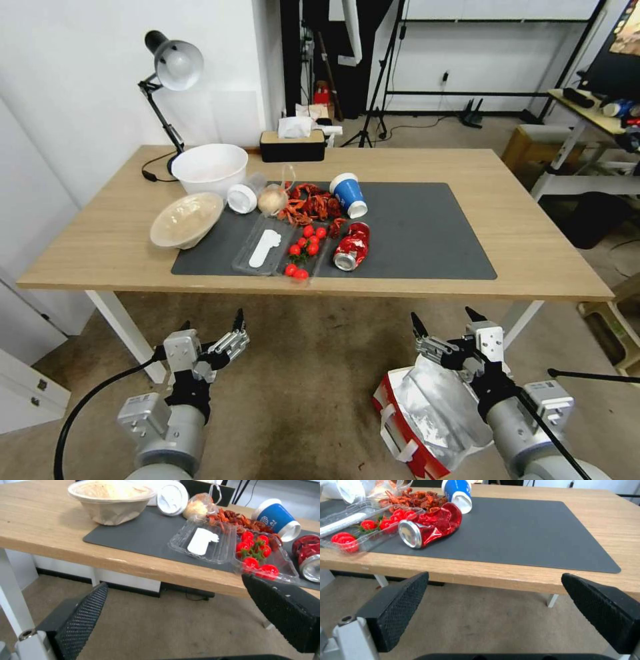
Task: Pick up the food delivery bag from the floor and place it on the table.
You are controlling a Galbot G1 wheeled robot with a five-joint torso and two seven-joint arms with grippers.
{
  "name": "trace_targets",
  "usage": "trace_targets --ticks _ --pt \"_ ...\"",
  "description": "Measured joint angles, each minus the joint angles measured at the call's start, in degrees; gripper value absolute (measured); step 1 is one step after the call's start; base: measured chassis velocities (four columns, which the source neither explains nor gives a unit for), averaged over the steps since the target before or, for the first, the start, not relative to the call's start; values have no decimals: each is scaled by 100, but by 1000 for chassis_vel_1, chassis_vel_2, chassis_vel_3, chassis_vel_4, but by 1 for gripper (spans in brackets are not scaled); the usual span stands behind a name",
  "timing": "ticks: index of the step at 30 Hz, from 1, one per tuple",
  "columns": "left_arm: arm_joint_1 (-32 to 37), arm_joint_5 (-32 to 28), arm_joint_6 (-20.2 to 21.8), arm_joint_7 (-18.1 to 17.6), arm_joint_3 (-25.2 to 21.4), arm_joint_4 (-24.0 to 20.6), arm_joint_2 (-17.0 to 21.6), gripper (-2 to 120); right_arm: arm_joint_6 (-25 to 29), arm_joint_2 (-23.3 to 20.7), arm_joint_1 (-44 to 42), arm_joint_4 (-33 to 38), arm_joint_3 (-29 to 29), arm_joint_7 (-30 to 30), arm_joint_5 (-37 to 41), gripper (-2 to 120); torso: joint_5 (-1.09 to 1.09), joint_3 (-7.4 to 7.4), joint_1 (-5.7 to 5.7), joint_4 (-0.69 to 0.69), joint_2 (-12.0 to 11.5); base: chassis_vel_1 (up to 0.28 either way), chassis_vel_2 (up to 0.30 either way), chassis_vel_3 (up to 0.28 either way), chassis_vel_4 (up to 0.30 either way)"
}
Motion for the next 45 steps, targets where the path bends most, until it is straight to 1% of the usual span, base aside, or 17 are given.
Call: trace_targets --ticks 7,12,14,15,18,22,25,27,29,30,34,36,37,45 --pt "-20 -58 5 -42 -32 9 33 100 78 43 16 -54 -5 2 -59 100 0 -1 -1 0 -1 0 0 0 0" --pt "-52 -155 70 -95 -67 5 69 100 112 68 20 -82 -9 12 -74 100 0 -39 -33 0 -73 0 0 0 0" --pt "-66 -170 64 -103 -82 5 89 100 136 84 23 -103 -11 18 -92 100 0 -82 -66 0 -148 0 0 0 0" --pt "-66 -170 64 -103 -82 5 89 100 136 84 23 -103 -11 18 -92 100 0 -82 -66 0 -148 0 0 0 0" --pt "-77 -187 59 -117 -91 6 103 100 155 107 33 -121 -14 21 -108 100 0 -156 -124 0 -281 0 0 0 0" --pt "-74 -188 57 -118 -91 10 107 100 159 116 37 -128 -15 20 -113 100 0 -196 -155 0 -353 0 0 0 0" --pt "-73 -185 52 -118 -90 25 116 100 172 131 42 -151 -17 21 -122 100 0 -275 -215 0 -492 0 0 0 0" --pt "-74 -185 51 -118 -90 27 118 100 174 133 44 -154 -17 20 -122 100 0 -289 -225 0 -516 0 0 0 0" --pt "-79 -184 48 -120 -89 32 123 100 179 135 51 -164 -19 17 -122 100 0 -343 -267 0 -612 0 0 0 0" --pt "-79 -184 48 -120 -89 32 123 100 179 135 51 -164 -19 17 -122 100 0 -343 -267 0 -612 0 0 0 0" --pt "-84 -180 47 -122 -85 35 124 100 181 136 60 -182 -19 14 -121 100 0 -415 -335 0 -752 0 0 0 0" --pt "-85 -177 49 -122 -85 37 125 100 181 136 62 -184 -19 13 -121 100 0 -430 -347 0 -778 0 0 0 0" --pt "-85 -172 55 -121 -87 44 126 100 182 135 72 -190 -18 11 -121 100 0 -464 -371 0 -835 0 0 0 0" --pt "-86 -160 75 -116 -90 51 126 100 182 130 93 -208 -17 5 -121 100 0 -545 -426 0 -973 0 0 0 0"
